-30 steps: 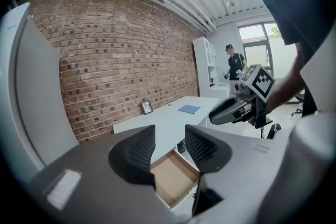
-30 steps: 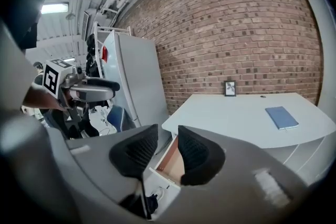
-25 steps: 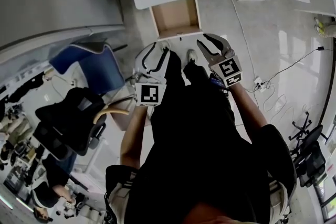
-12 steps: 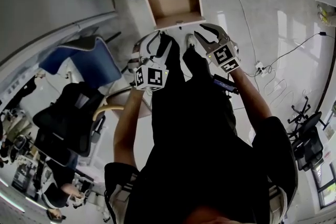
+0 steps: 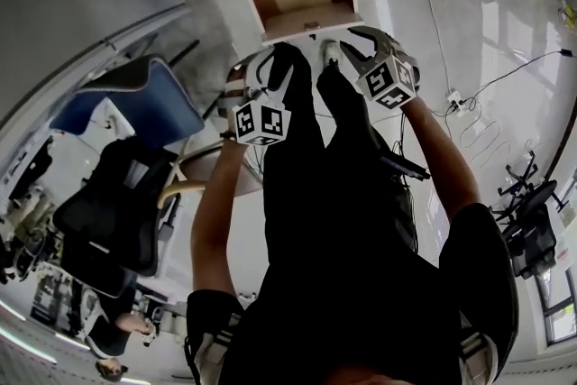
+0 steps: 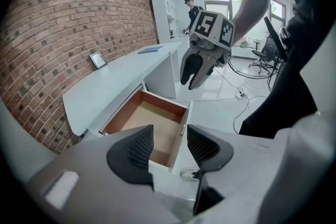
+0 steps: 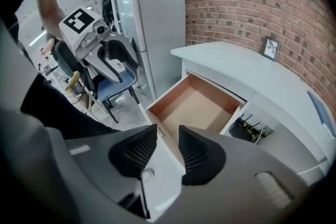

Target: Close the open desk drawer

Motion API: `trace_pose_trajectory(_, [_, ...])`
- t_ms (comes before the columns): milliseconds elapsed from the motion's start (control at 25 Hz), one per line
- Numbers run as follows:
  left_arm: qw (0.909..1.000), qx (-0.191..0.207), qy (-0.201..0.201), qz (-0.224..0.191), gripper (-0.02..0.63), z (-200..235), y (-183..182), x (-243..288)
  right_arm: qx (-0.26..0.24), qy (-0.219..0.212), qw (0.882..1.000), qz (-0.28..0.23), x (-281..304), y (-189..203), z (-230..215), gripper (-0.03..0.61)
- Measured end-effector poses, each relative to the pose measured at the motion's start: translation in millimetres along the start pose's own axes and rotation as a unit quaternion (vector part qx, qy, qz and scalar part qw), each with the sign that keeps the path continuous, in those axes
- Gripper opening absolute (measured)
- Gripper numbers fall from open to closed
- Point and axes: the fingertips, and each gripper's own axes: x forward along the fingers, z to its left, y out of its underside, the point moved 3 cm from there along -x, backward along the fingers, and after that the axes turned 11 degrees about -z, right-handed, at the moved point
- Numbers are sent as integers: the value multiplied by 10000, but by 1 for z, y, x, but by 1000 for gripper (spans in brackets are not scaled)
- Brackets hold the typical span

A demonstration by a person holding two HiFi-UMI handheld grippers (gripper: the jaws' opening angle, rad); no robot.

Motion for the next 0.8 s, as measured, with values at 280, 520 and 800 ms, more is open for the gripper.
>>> trace_pose_trajectory(280, [9987, 58, 346, 372, 220, -19, 47, 38, -265, -236, 9984, 447, 31, 48, 0, 144])
trace_pose_trajectory(520, [9969, 169, 515, 577, 221, -26, 80, 69, -714, -319, 9932, 867, 57, 83, -5, 156])
trace_pose_trajectory(800, [9930, 179, 731, 910, 221, -29, 107, 90, -1152, -364, 9858, 1169, 74, 105, -3, 156])
